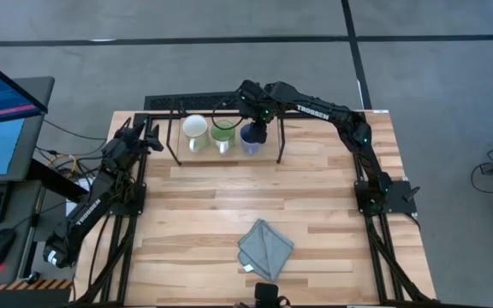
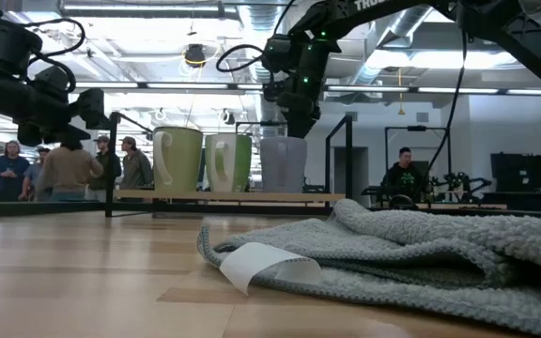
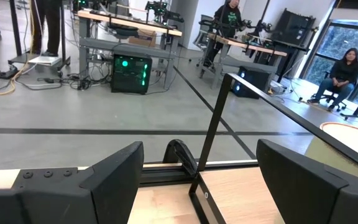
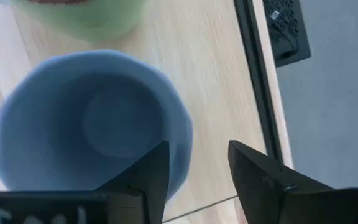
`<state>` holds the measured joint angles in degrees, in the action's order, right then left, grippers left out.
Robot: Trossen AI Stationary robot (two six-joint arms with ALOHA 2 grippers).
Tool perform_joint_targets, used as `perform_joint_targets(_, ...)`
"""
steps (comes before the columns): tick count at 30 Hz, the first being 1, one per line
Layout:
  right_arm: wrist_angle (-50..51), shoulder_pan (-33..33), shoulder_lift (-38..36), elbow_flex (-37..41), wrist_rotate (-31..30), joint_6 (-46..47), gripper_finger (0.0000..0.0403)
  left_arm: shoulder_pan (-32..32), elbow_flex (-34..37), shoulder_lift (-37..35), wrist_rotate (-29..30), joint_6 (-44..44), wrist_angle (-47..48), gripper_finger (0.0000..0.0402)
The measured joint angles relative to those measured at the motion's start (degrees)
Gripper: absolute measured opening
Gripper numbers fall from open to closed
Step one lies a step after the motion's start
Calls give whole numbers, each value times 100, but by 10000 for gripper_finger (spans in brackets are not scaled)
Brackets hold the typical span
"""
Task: Stack small to large cups/mugs on shelf
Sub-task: Return to Home Position
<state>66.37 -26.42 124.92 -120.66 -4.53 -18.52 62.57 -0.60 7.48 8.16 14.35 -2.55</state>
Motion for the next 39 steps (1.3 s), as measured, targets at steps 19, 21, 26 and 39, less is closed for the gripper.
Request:
perform_joint_targets(19,582,76,-11,-930,-45,-138,176,0,0,0,-2,-5,2,304)
perform_joint_targets(21,658,103,-9,-1150,-44,-142,176,0,0,0,-2,-7,2,304)
perform_joint_targets(26,604,187,-175,-1351,-52,-203,177,0,0,0,-4,-11,2,304)
perform_joint_targets(39,559,85,-1777,-1349,-22,-103,177,0,0,0,-4,-16,2,304)
